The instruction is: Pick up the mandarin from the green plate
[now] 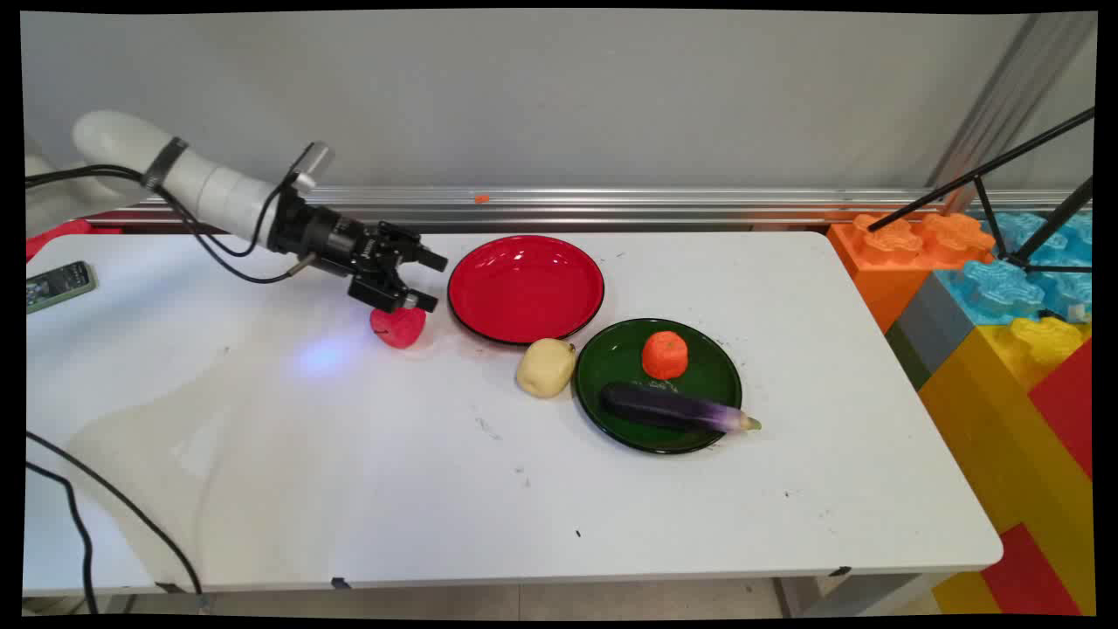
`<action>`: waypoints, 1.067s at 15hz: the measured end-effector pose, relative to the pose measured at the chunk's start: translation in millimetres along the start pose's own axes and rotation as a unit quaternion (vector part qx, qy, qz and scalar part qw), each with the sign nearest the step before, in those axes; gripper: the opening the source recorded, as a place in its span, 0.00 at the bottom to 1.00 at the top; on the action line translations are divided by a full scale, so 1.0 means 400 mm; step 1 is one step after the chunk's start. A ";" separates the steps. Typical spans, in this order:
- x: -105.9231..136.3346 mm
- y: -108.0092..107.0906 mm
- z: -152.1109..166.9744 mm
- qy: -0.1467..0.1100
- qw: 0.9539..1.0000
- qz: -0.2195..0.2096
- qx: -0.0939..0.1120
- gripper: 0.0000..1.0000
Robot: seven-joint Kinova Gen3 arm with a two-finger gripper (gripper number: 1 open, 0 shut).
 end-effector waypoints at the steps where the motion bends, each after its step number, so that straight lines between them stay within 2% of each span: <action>1: 0.008 -0.002 0.015 0.002 1.000 0.001 -0.002 1.00; 11: 0.099 -0.040 0.221 0.026 0.999 0.016 -0.024 1.00; 16: 0.162 -0.071 0.353 0.020 0.999 0.009 -0.042 1.00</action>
